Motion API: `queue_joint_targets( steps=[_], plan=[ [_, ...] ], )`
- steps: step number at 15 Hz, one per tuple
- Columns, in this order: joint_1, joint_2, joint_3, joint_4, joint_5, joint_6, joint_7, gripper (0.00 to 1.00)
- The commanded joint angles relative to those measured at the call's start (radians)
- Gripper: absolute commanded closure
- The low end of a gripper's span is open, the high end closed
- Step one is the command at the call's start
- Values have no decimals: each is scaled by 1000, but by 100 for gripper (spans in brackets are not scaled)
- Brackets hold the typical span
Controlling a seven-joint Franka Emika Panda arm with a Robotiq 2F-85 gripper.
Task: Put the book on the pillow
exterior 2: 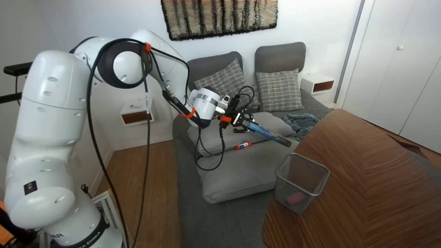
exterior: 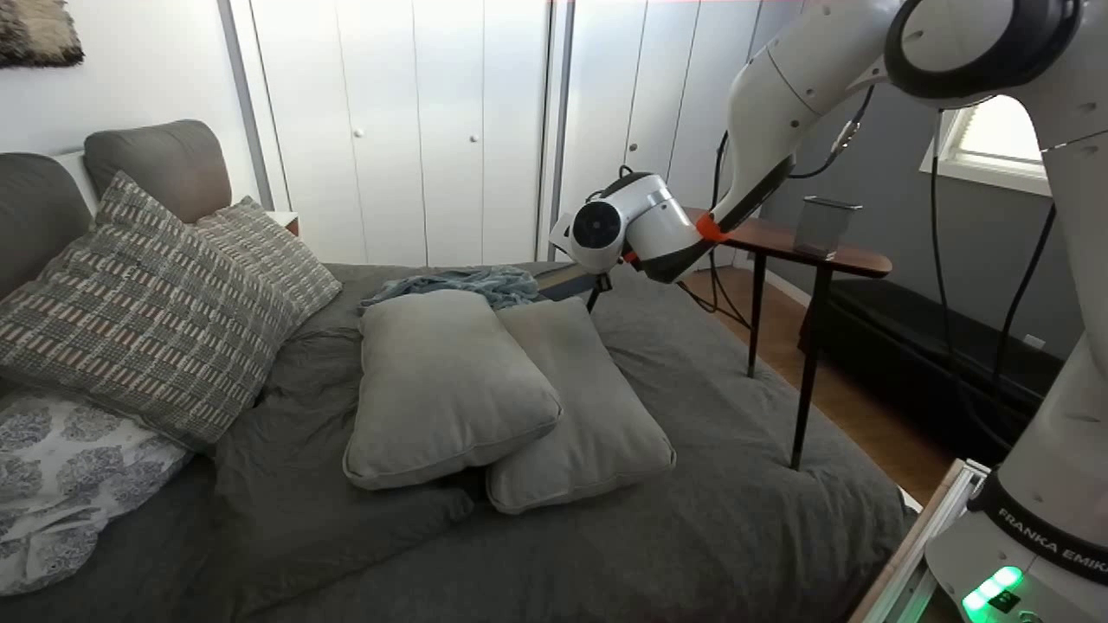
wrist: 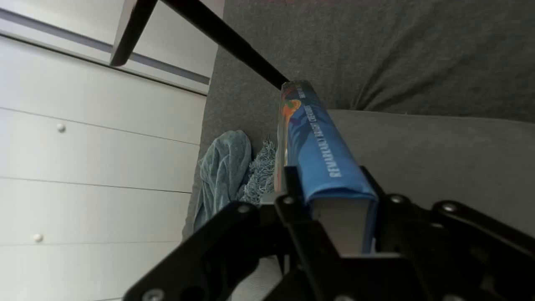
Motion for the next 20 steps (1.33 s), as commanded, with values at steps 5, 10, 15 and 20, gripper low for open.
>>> queue_joint_targets(
  steps=[5,10,15,20],
  plan=[
    [25,211,-53,313,-185,8,-243,90],
    [20,242,-36,340,-221,8,-158,65],
    [46,285,-45,366,-228,-47,-125,90],
    [58,374,-36,417,-261,-77,66,90]
  ],
)
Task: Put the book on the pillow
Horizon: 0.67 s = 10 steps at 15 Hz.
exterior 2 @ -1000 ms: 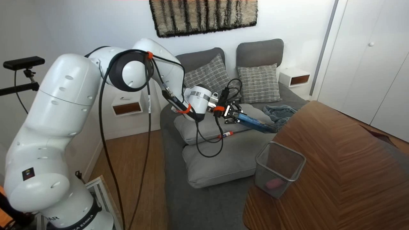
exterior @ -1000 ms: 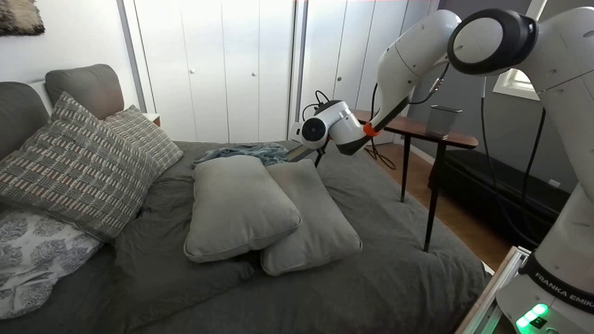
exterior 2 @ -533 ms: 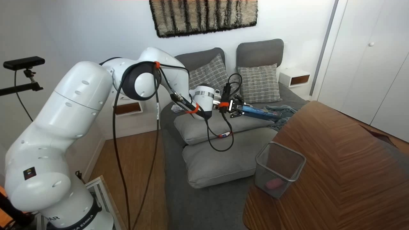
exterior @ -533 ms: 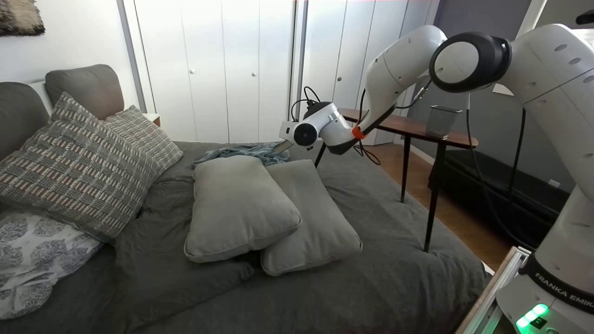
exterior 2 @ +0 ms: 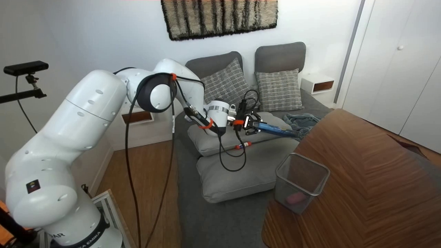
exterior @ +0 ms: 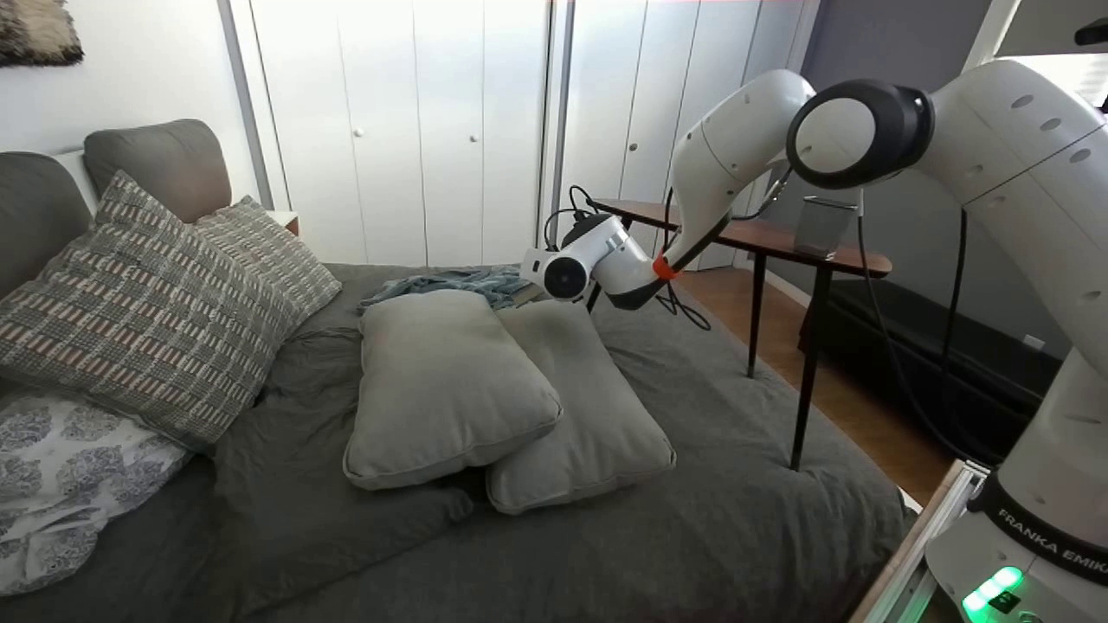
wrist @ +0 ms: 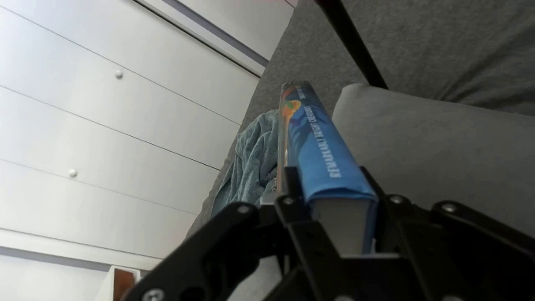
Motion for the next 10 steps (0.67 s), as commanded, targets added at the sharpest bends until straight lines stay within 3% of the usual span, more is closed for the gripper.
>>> queue_joint_targets(
  steps=[1,7,8,10],
  plan=[
    [12,58,2,58,-31,-29,168,90],
    [-16,149,14,129,-145,110,475,90],
    [-21,152,19,131,-156,136,481,40],
    [-34,138,34,118,-121,187,440,33]
  ],
)
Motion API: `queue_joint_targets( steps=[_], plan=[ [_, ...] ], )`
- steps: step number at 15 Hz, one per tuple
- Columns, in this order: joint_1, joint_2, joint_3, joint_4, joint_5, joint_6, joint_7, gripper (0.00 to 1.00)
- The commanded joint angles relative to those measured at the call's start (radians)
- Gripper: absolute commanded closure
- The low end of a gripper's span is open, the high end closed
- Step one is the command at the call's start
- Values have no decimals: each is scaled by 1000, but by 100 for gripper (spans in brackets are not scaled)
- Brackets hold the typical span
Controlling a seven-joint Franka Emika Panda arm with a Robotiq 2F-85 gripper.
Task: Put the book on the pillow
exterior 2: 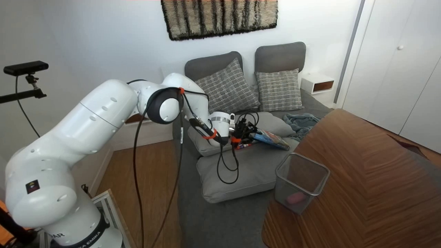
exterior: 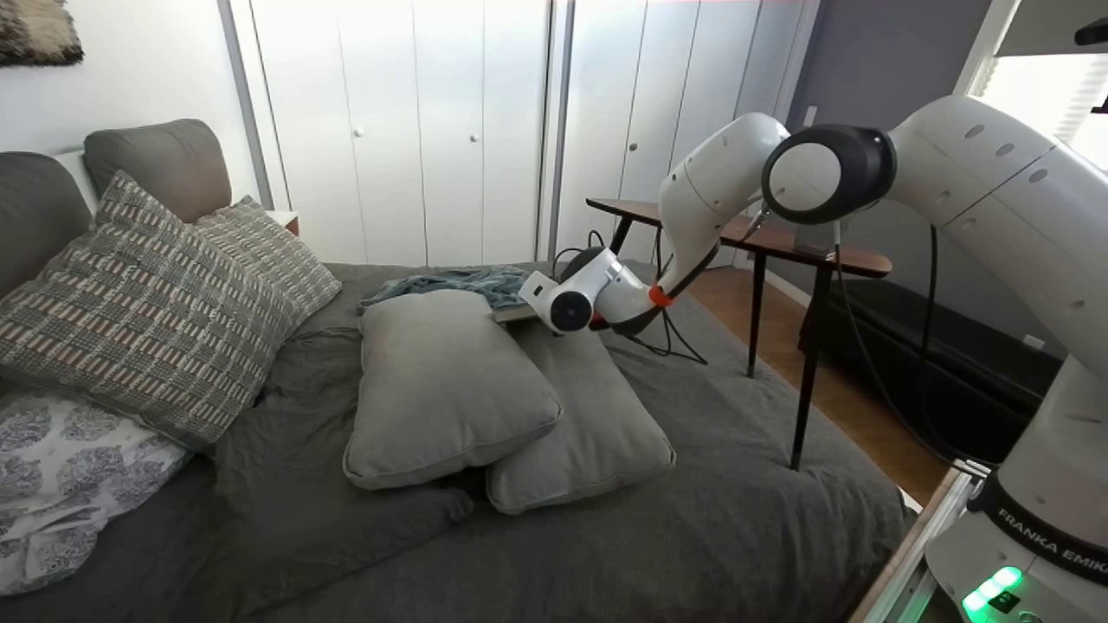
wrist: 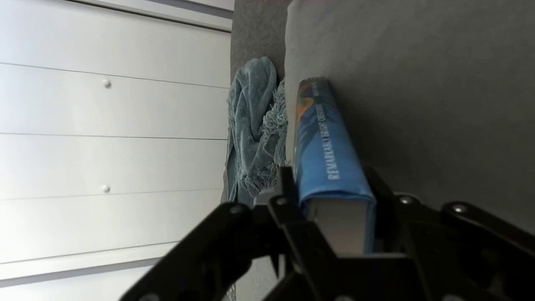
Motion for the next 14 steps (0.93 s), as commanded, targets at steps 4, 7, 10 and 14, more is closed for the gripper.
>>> queue_joint_targets(
  steps=[4,7,10,14],
  plan=[
    [-18,-112,31,-88,103,181,-316,5],
    [16,-230,22,-174,3,232,-358,0],
    [61,-366,24,-245,-249,191,-119,0],
    [46,-276,28,-143,-143,213,-221,0]
  ],
)
